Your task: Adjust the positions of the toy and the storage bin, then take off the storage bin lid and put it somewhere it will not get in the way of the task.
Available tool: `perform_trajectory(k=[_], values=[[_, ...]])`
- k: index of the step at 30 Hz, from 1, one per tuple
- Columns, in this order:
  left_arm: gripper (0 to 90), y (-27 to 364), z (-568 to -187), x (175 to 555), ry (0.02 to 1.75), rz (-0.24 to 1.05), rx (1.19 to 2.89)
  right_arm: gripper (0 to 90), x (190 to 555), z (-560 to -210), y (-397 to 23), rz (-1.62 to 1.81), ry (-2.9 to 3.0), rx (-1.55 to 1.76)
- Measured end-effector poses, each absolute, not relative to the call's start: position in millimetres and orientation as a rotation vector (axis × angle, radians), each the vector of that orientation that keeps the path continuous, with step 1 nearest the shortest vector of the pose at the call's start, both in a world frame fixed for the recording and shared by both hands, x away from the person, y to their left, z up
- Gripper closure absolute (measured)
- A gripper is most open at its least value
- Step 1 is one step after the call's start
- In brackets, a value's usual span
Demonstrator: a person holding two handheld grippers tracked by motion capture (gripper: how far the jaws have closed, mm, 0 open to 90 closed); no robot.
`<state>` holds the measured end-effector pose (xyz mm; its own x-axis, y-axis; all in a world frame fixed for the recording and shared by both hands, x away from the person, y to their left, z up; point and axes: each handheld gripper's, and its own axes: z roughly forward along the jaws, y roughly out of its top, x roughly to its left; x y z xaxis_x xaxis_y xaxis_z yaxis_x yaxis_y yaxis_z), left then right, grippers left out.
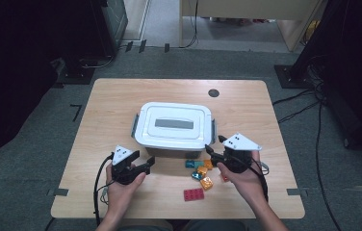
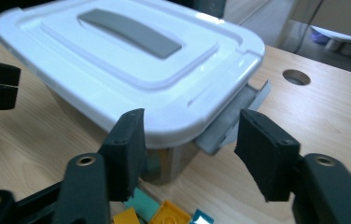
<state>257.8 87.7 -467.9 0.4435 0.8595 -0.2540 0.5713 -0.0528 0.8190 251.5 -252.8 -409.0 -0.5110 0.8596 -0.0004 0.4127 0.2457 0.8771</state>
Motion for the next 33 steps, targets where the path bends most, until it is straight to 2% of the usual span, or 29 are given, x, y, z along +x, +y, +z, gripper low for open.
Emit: perform_trajectory(k=[3, 10, 14, 18, 26, 33], values=[[33.1, 94, -465, 259, 1.245, 0.384, 1.725, 52.5, 262, -397, -259, 1.262, 2.057, 1.123], [34.4, 104, -458, 261, 1.248, 0.396, 1.699, 56.2, 298, -382, -254, 1.382, 2.159, 0.980], [35.0, 106, -456, 262, 1.244, 0.396, 1.697, 54.5, 312, -379, -243, 1.350, 2.223, 0.897], [35.1, 106, -454, 260, 1.233, 0.396, 1.702, 46.3, 330, -373, -222, 1.384, 2.319, 0.854], [39.5, 111, -450, 260, 1.220, 0.386, 1.691, 39.1, 359, -376, -199, 1.361, 2.399, 0.815], [43.5, 115, -449, 261, 1.204, 0.363, 1.688, 51.7, 373, -377, -185, 1.366, 2.531, 0.704]])
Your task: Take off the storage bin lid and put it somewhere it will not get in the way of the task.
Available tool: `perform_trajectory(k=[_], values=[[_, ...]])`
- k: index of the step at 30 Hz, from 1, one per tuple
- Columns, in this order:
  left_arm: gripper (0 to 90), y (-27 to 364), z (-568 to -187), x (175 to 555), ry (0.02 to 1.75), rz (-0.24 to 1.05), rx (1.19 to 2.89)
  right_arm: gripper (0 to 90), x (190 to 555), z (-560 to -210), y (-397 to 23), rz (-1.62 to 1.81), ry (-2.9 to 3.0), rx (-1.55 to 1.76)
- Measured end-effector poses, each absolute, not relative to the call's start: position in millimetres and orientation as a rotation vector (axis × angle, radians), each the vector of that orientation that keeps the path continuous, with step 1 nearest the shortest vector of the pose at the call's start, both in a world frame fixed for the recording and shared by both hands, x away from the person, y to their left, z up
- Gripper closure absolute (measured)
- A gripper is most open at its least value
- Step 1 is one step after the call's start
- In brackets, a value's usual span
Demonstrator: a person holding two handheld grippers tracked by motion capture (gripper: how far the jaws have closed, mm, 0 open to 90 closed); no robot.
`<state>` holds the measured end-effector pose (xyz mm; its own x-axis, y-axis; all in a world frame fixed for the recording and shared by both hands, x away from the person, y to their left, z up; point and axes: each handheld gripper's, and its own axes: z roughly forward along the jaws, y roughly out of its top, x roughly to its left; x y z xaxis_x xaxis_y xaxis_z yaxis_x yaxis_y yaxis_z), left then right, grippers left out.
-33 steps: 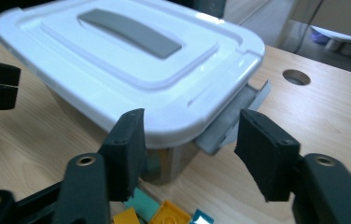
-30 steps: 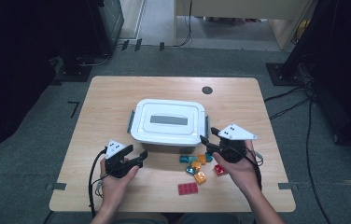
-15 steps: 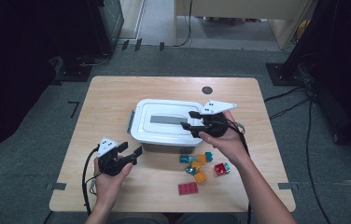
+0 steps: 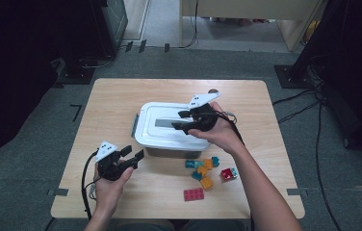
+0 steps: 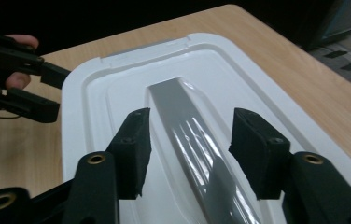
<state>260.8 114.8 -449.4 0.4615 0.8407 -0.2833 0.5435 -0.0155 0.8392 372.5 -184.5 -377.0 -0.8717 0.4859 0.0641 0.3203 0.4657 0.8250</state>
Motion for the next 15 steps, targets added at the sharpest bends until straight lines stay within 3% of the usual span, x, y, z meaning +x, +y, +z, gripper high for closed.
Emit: perform_trajectory(k=[10, 15], values=[[45.9, 115, -447, 263, 1.192, 0.355, 1.672, 64.5, 392, -388, -176, 1.327, 2.631, 0.624], [46.1, 115, -445, 263, 1.184, 0.340, 1.666, 63.4, 398, -394, -176, 1.315, 2.658, 0.525]])
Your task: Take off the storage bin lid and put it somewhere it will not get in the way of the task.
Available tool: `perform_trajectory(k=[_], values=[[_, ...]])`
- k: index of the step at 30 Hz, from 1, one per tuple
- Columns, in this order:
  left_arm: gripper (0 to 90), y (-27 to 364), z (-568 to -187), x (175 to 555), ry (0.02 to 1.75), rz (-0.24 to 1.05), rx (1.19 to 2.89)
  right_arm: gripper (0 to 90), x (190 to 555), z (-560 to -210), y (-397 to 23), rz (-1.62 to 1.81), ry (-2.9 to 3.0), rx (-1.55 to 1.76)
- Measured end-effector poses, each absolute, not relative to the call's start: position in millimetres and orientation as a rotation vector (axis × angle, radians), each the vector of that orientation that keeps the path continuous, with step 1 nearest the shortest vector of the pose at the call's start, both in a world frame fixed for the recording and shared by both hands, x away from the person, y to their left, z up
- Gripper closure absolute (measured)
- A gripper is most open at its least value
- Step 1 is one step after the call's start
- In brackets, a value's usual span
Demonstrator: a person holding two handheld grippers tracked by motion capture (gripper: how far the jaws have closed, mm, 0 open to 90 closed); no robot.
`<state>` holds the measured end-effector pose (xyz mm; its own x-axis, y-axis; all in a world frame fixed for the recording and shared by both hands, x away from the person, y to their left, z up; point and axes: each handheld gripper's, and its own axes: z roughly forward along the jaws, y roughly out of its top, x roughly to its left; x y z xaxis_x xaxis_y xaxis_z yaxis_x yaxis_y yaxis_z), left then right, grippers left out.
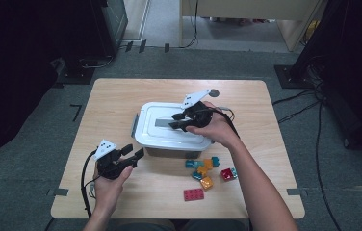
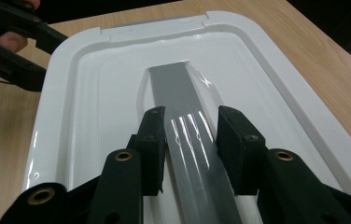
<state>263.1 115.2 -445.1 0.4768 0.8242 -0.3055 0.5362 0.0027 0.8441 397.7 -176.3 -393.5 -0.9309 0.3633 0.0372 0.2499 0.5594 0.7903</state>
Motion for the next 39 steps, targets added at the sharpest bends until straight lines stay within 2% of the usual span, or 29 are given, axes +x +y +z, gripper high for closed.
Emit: perform_trajectory(k=[11, 20, 33, 39], values=[[46.5, 114, -442, 263, 1.164, 0.339, 1.661, 68.0, 402, -391, -178, 1.306, 2.689, 0.376], [46.4, 115, -441, 262, 1.157, 0.338, 1.653, 68.4, 403, -385, -182, 1.359, 2.682, 0.370], [45.9, 113, -441, 262, 1.147, 0.336, 1.662, 68.5, 401, -370, -207, 1.377, 2.606, 0.535], [45.9, 112, -442, 262, 1.147, 0.335, 1.666, 68.4, 400, -378, -215, 1.345, 2.587, 0.645]])
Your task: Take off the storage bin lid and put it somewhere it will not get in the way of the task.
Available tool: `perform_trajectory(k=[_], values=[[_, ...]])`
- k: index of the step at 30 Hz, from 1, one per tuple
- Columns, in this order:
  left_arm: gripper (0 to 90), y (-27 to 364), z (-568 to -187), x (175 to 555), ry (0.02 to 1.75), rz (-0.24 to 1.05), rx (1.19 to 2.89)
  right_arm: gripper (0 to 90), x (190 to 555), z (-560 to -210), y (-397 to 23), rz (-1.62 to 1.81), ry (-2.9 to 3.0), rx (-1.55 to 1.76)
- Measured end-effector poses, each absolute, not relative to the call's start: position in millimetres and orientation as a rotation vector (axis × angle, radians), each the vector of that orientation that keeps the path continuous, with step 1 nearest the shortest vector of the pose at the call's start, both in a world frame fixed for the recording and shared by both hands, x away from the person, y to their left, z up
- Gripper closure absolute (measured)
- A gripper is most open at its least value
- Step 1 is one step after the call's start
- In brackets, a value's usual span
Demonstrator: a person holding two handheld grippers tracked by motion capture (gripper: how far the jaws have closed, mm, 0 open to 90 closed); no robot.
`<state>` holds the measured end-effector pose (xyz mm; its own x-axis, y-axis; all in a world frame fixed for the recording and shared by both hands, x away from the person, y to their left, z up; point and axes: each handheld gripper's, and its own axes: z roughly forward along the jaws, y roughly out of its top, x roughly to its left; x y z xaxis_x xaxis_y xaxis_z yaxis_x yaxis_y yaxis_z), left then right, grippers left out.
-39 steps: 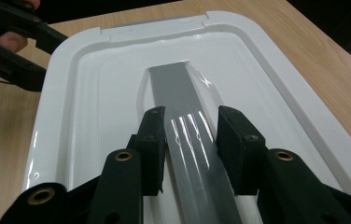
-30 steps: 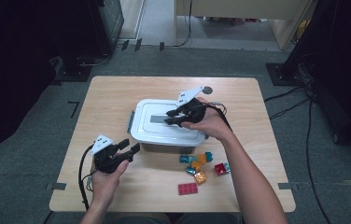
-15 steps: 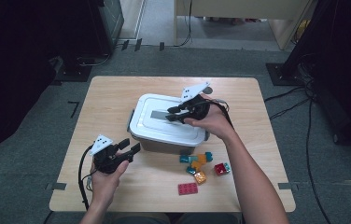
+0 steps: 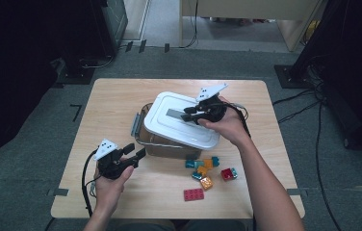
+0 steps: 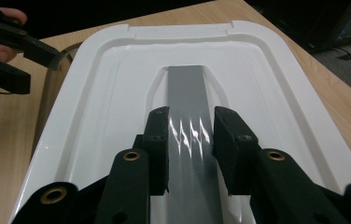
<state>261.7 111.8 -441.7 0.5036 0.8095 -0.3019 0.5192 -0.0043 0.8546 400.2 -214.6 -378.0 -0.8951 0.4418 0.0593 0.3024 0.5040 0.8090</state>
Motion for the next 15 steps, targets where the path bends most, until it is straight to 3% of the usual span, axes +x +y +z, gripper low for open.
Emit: perform_trajectory(k=[7, 11, 14, 15], values=[[46.0, 111.2, -444.3, 262.4, 1.152, 0.332, 1.675, 67.8, 398.3, -388.7, -213.9, 1.319, 2.555, 0.671], [46.0, 111.8, -445.3, 262.9, 1.157, 0.331, 1.673, 59.9, 399.6, -390.6, -213.6, 1.328, 2.554, 0.697], [46.0, 112.0, -446.1, 263.1, 1.158, 0.330, 1.675, 61.6, 399.3, -390.6, -213.1, 1.321, 2.559, 0.690], [46.0, 111.9, -446.2, 263.1, 1.158, 0.328, 1.674, 66.1, 399.5, -390.8, -213.2, 1.328, 2.564, 0.686]])
